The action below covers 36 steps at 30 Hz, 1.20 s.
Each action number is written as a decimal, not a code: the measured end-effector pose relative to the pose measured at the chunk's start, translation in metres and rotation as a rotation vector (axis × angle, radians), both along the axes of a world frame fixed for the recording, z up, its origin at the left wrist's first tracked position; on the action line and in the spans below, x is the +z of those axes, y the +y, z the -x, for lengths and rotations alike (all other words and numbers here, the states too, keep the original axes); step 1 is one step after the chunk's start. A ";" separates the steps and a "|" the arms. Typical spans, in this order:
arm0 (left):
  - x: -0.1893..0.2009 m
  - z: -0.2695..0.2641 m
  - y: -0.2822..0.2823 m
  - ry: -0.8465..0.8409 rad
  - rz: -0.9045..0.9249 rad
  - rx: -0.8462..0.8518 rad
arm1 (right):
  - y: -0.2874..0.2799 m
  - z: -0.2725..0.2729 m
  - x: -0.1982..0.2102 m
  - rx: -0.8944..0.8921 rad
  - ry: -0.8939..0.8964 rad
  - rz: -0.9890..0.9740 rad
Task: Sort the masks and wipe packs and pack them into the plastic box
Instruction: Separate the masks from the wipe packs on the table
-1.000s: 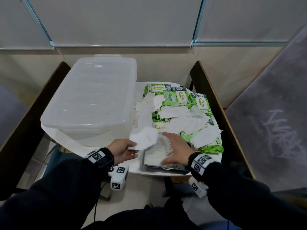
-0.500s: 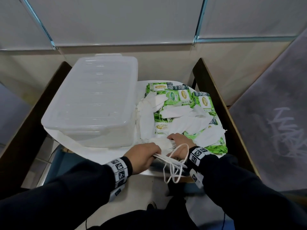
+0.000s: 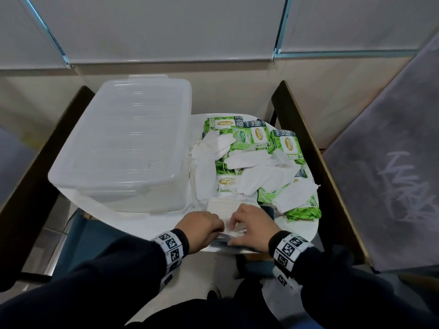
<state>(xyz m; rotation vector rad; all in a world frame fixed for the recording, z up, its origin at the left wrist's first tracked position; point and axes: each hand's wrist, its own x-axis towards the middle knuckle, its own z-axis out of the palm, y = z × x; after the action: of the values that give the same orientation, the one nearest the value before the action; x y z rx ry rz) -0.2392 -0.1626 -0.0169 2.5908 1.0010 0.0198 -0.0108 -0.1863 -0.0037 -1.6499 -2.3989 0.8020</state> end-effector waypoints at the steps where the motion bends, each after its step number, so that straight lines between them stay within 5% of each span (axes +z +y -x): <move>1: -0.001 0.000 0.000 -0.061 0.008 0.010 | -0.003 0.003 -0.003 0.048 -0.056 0.021; 4: -0.004 0.000 -0.003 -0.151 0.006 -0.001 | -0.008 0.005 -0.007 0.026 -0.101 -0.005; 12: -0.026 0.023 -0.003 0.053 -0.129 -0.108 | -0.017 -0.032 -0.009 -0.112 -0.260 0.126; 15: -0.022 0.018 -0.001 0.089 -0.071 -0.067 | -0.023 -0.042 -0.017 -0.250 -0.091 0.228; 18: -0.008 0.012 0.010 0.100 0.087 0.108 | -0.026 -0.044 -0.019 -0.618 0.327 0.275; 21: -0.006 0.024 0.016 -0.100 0.254 0.481 | -0.021 -0.038 -0.008 -1.040 0.895 0.435; 23: -0.010 0.030 0.016 -0.291 0.472 0.776 | -0.019 -0.034 -0.009 -1.182 1.122 0.576; 25: -0.016 0.031 0.015 -0.413 0.806 0.979 | -0.014 -0.024 -0.017 -1.207 1.171 0.679; 27: -0.018 0.028 0.011 -0.449 1.044 1.004 | -0.011 -0.010 -0.024 -1.188 1.108 0.754; 36: -0.032 0.006 -0.004 -0.467 1.067 0.933 | -0.001 0.006 -0.041 -1.191 1.162 0.924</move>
<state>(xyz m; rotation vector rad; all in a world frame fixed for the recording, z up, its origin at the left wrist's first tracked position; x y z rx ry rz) -0.2455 -0.1665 -0.0491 0.9848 1.3960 0.2378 -0.0166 -0.1874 -0.0452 -1.5876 -0.1221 1.8338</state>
